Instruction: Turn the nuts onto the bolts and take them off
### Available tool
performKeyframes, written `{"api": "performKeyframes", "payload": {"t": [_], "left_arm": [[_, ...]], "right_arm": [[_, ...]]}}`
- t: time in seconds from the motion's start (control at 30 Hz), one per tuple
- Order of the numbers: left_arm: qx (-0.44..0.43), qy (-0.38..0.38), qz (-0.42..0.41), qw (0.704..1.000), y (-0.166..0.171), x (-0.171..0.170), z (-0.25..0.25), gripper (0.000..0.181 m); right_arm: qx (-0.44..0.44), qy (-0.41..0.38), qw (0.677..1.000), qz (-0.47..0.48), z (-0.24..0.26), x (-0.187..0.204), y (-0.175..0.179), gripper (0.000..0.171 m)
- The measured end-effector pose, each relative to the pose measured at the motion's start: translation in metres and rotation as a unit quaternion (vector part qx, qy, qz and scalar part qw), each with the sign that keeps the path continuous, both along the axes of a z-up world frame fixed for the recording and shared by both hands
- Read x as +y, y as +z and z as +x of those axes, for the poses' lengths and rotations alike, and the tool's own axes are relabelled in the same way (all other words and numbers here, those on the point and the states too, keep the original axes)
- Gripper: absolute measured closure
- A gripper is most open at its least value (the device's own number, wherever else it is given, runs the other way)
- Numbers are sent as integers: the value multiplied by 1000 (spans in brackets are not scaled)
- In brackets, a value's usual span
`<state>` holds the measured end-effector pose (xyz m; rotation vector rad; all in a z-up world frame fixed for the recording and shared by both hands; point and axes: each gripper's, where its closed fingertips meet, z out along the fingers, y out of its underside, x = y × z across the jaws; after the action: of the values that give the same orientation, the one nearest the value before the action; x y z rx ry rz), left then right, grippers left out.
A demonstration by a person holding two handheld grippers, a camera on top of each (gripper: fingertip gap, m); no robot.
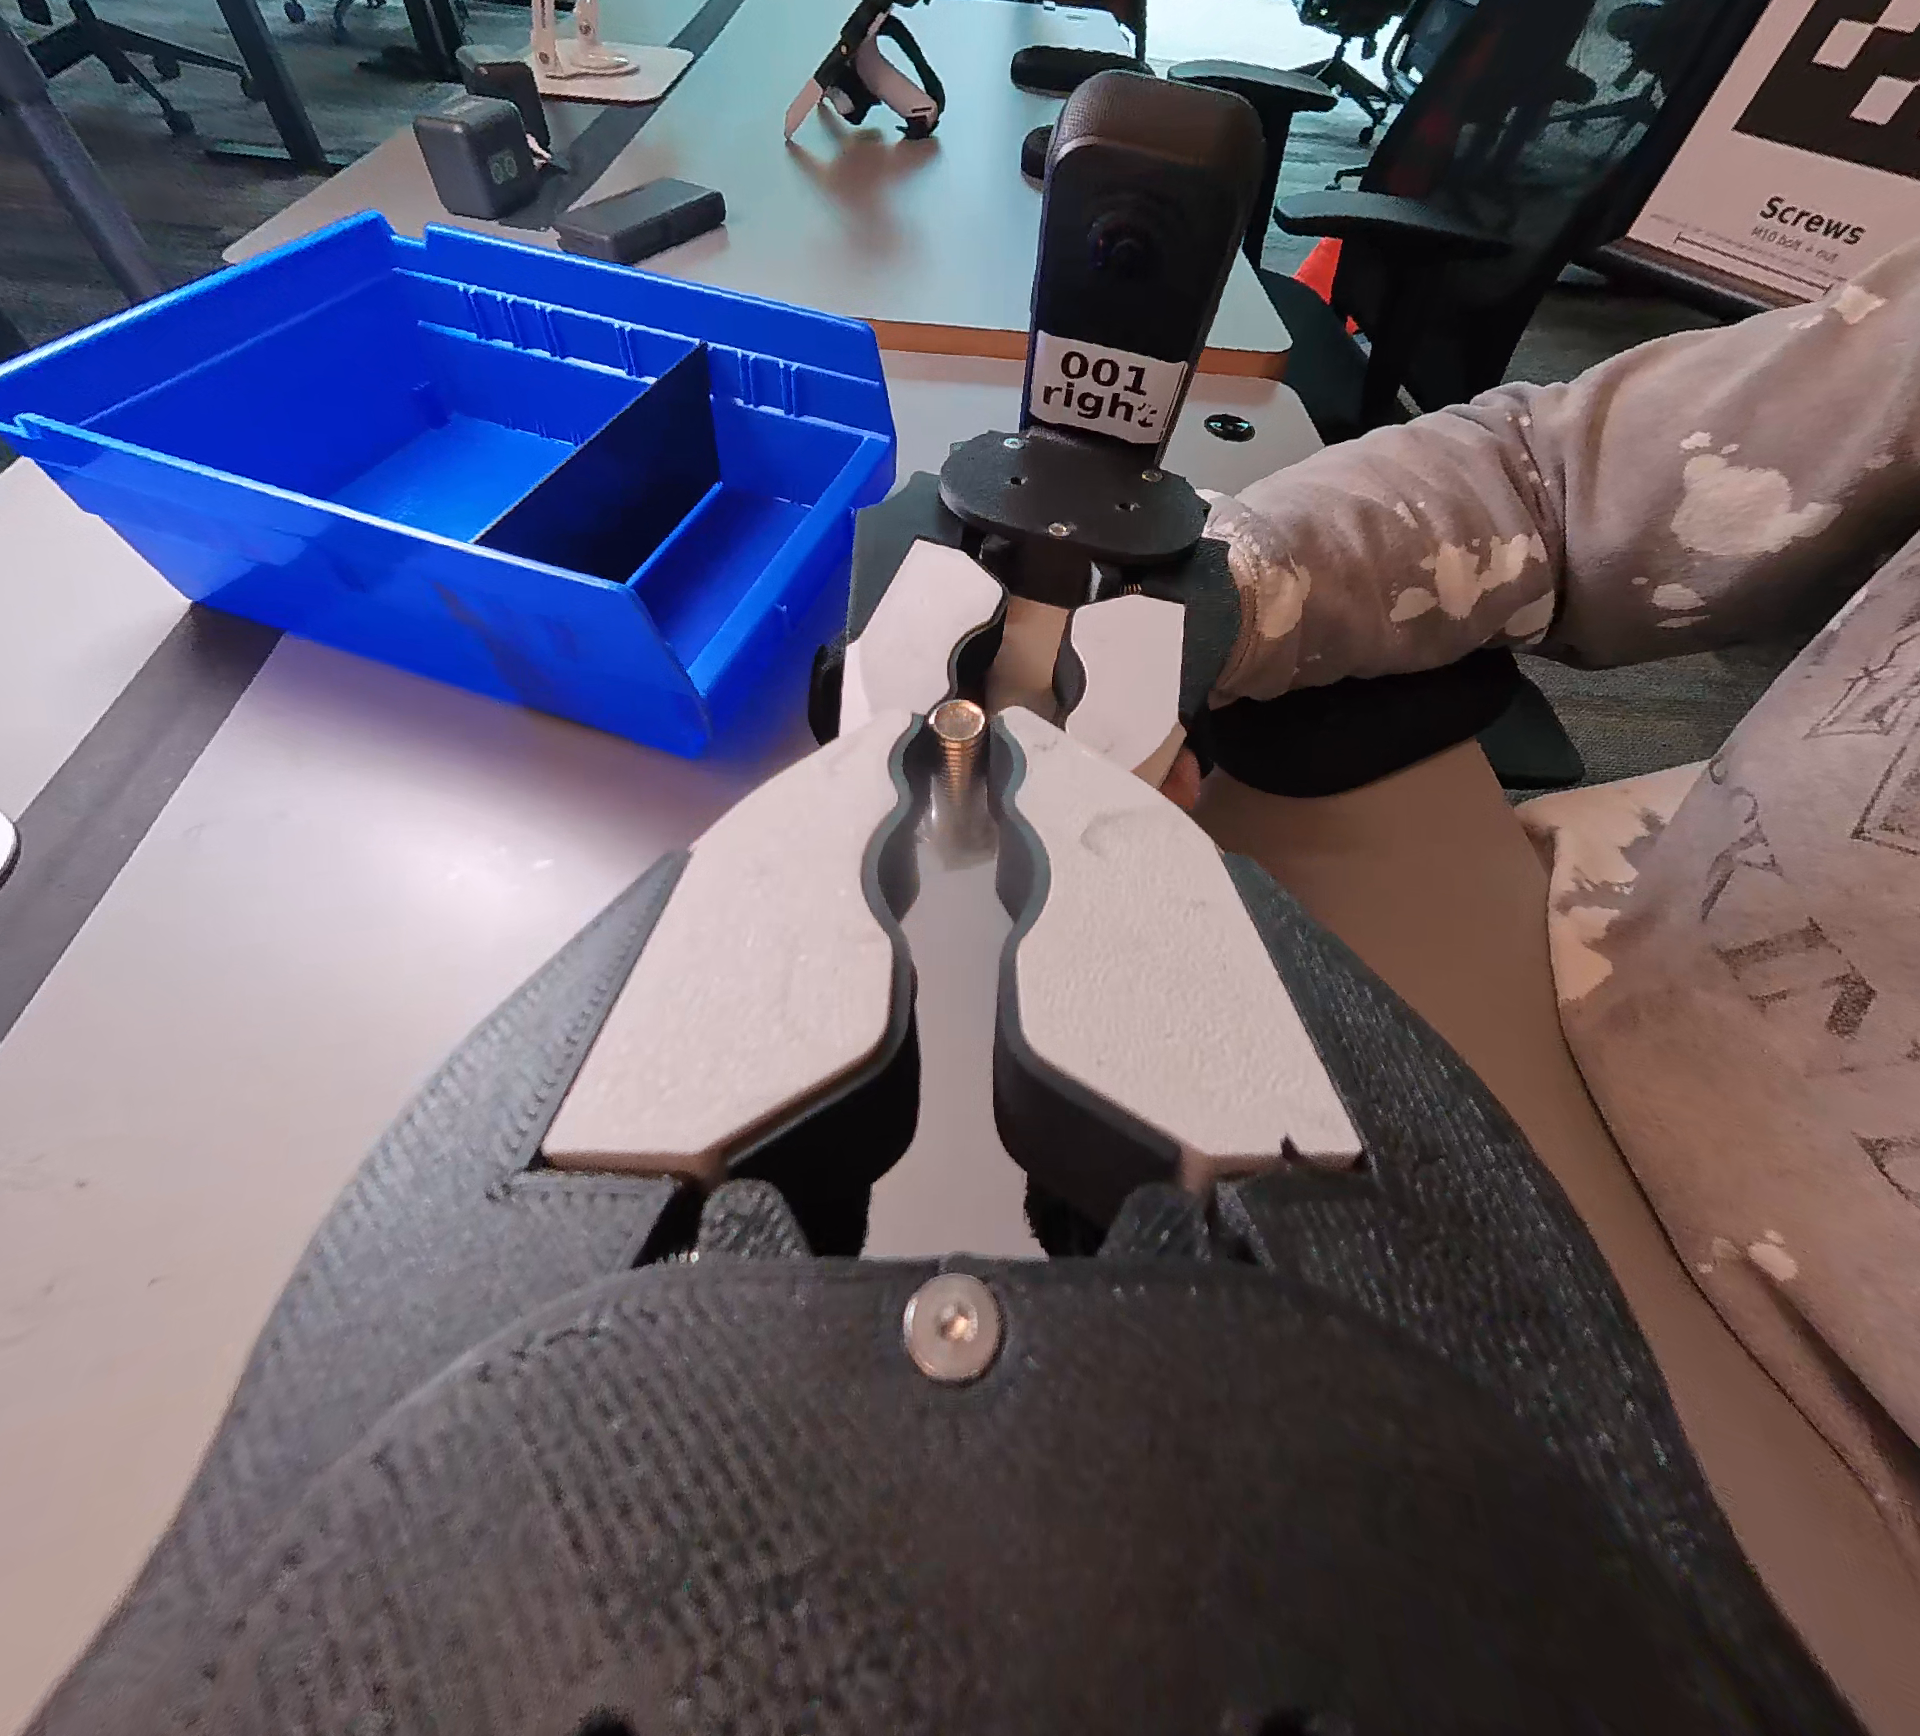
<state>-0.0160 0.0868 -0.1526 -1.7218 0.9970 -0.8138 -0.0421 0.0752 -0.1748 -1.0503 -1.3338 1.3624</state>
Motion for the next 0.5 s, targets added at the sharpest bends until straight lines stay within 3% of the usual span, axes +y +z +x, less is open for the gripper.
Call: {"api": "performKeyframes", "payload": {"t": [0.5], "left_arm": [[-12, 34, 2, 999, 1, 10, 4, 171]], "right_arm": [[4, -26, 999, -32, 2, 11, 2, 153]]}}
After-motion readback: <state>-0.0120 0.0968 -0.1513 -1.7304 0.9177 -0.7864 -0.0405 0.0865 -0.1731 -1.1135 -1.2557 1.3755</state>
